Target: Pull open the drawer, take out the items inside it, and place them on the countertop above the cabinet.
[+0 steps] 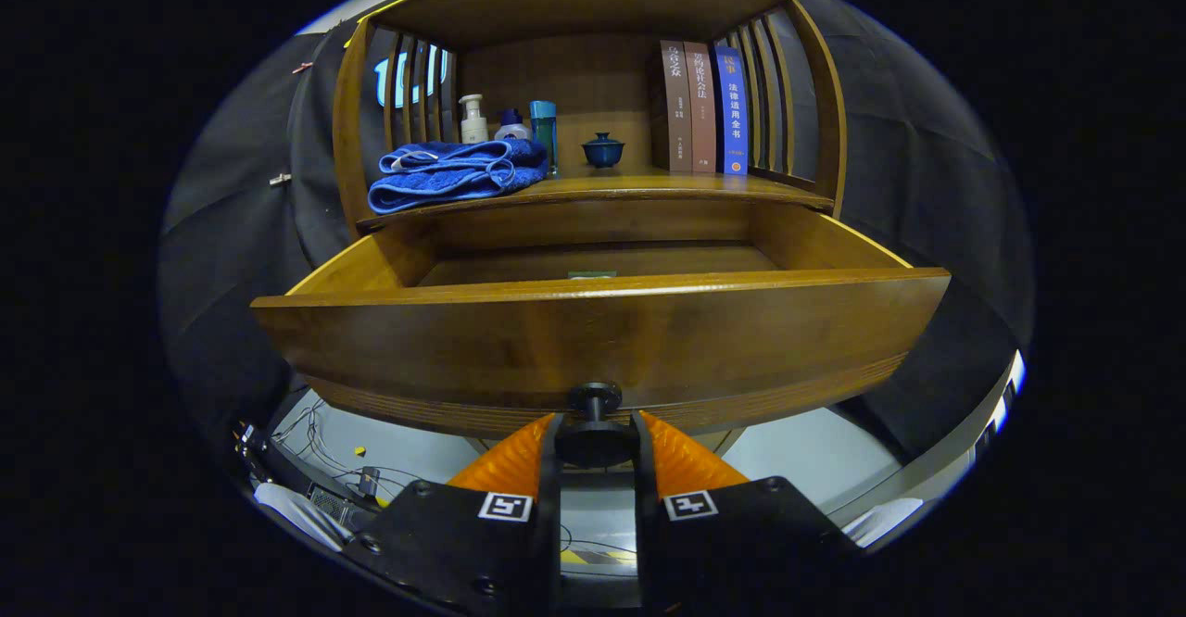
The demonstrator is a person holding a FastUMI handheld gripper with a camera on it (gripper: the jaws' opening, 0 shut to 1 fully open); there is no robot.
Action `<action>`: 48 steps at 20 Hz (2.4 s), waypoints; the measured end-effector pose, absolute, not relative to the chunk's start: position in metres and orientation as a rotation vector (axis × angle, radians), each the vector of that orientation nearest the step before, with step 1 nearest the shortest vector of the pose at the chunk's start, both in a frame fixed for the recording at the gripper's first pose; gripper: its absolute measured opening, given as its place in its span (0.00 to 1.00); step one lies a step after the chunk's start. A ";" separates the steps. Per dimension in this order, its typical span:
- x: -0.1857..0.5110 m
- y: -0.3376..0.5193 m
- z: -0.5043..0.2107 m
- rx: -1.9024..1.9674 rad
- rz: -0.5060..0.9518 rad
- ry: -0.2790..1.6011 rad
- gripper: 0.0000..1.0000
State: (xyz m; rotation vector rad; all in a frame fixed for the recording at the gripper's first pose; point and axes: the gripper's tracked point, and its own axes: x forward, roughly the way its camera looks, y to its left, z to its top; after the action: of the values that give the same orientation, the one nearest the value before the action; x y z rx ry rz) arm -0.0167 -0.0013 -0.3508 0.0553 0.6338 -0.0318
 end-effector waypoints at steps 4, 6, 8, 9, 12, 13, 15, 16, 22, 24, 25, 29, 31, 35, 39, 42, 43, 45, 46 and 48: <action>-0.020 -0.001 -0.353 0.033 -0.031 0.663 0.38; -0.029 -0.003 -0.347 0.024 -0.039 0.677 0.58; -0.043 -0.009 -0.336 0.029 -0.061 0.686 0.85; -0.049 -0.009 -0.318 0.036 -0.065 0.671 0.99; -0.038 0.003 -0.272 0.039 -0.027 0.630 0.98; -0.028 0.007 -0.259 0.041 -0.009 0.632 0.98; -0.003 0.013 -0.243 0.063 0.012 0.655 0.98; 0.015 0.017 -0.238 0.079 0.021 0.657 0.98; 0.091 0.014 -0.278 0.075 -0.009 0.902 0.99; 0.104 0.013 -0.301 0.073 -0.013 1.008 0.99; 0.111 0.014 -0.315 0.071 -0.012 1.052 1.00; 0.124 0.007 -0.355 0.030 -0.042 1.210 0.99; 0.123 0.005 -0.373 0.031 -0.054 1.278 1.00; 0.121 0.003 -0.393 0.012 -0.064 1.336 1.00; 0.119 0.004 -0.406 0.033 -0.065 1.387 0.77; 0.117 0.007 -0.409 0.016 -0.044 1.396 0.54; 0.118 0.005 -0.405 0.008 -0.037 1.385 0.51; 0.116 0.007 -0.406 -0.004 -0.017 1.382 0.47; 0.115 0.006 -0.404 0.001 -0.015 1.373 0.47; 0.113 0.007 -0.395 0.030 -0.014 1.344 0.47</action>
State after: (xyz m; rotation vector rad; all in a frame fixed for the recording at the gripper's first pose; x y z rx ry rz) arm 0.1132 0.0073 -0.3948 0.0302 1.3444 -0.0143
